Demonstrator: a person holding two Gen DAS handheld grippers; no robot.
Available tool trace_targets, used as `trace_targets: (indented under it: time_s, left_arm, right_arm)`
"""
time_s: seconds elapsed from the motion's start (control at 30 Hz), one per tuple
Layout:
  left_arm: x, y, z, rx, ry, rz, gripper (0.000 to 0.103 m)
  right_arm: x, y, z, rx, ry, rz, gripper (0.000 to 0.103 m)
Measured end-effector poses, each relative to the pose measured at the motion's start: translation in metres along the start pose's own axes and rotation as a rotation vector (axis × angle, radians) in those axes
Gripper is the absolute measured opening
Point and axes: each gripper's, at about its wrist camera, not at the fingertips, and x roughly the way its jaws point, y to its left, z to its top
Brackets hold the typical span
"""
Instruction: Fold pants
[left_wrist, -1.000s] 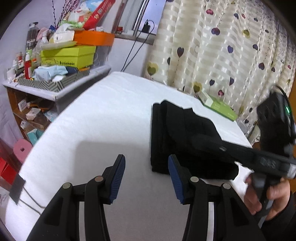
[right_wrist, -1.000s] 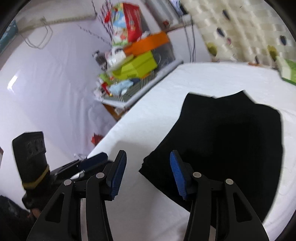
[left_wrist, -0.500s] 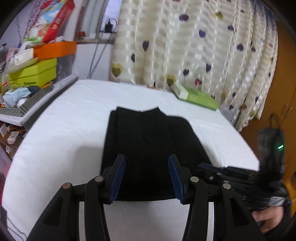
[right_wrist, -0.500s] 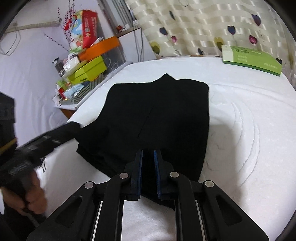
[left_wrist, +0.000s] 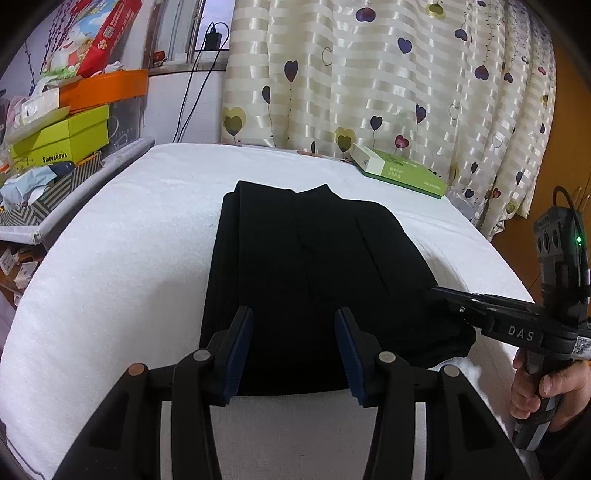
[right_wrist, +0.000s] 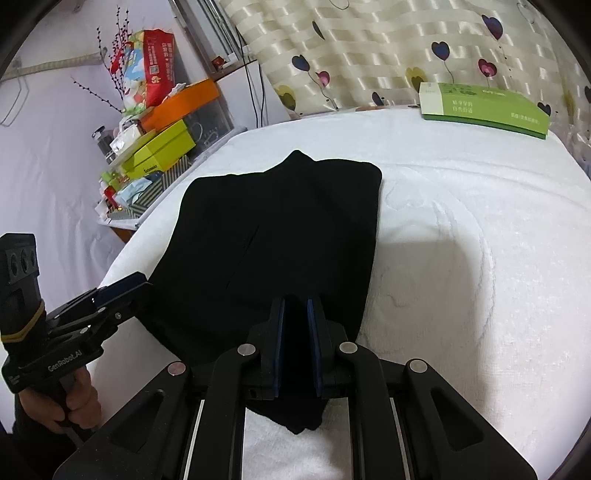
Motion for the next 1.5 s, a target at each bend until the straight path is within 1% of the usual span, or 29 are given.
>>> trace_targets:
  time_s: [0.1,0.23,0.37,0.4,0.43,0.47,0.5,0.63,0.73,0.9,1.0,1.13,1.27,1.4,1.5]
  left_arm:
    - [0.000,-0.002,-0.001,0.010,0.001,0.008,0.049]
    - [-0.004,-0.004,-0.004,0.028,0.001,0.012,0.050]
    - [-0.008,-0.003,-0.007,0.027,0.001,0.021,0.050]
    - [-0.008,-0.002,-0.007,0.022,0.005,0.030,0.050]
    - [-0.005,0.000,-0.008,0.010,0.029,0.027,0.050]
    - [-0.005,0.002,-0.008,0.001,0.033,0.017,0.050]
    - [-0.006,0.003,-0.008,-0.002,0.029,0.013,0.050]
    - [-0.012,-0.004,-0.010,0.029,0.025,0.051,0.050]
    - [-0.017,-0.006,-0.013,0.021,0.031,0.061,0.049]
    - [-0.030,-0.009,-0.014,0.016,0.001,0.077,0.049]
    - [-0.036,-0.011,-0.010,0.015,-0.016,0.074,0.049]
    - [-0.038,-0.017,-0.003,0.028,-0.037,0.070,0.049]
    - [-0.032,-0.024,0.001,0.041,-0.033,0.063,0.049]
    - [-0.027,-0.032,0.003,0.054,-0.030,0.052,0.049]
    - [-0.023,-0.035,0.005,0.063,-0.027,0.044,0.049]
  right_arm:
    - [-0.006,0.008,0.000,-0.041,0.002,-0.044,0.013]
    - [-0.011,0.008,-0.008,-0.050,0.014,-0.047,0.013]
    - [-0.015,0.006,-0.017,-0.044,-0.004,-0.044,0.013]
    - [-0.016,0.007,-0.018,-0.051,-0.002,-0.052,0.013]
    - [-0.017,0.009,-0.018,-0.060,0.001,-0.063,0.013]
    - [-0.018,0.010,-0.018,-0.064,0.002,-0.071,0.014]
    - [-0.018,0.011,-0.018,-0.068,0.002,-0.075,0.014]
    - [-0.020,0.013,-0.020,-0.069,-0.007,-0.092,0.014]
    - [-0.025,0.014,-0.022,-0.072,-0.017,-0.105,0.016]
    - [-0.036,0.017,-0.025,-0.076,-0.038,-0.126,0.020]
    - [-0.043,0.017,-0.026,-0.070,-0.063,-0.117,0.020]
    - [-0.038,0.022,-0.027,-0.086,-0.061,-0.121,0.020]
    - [-0.030,0.021,-0.029,-0.093,-0.032,-0.127,0.021]
    - [-0.035,0.022,-0.027,-0.096,-0.041,-0.133,0.022]
    - [-0.041,0.024,-0.025,-0.097,-0.065,-0.133,0.022]
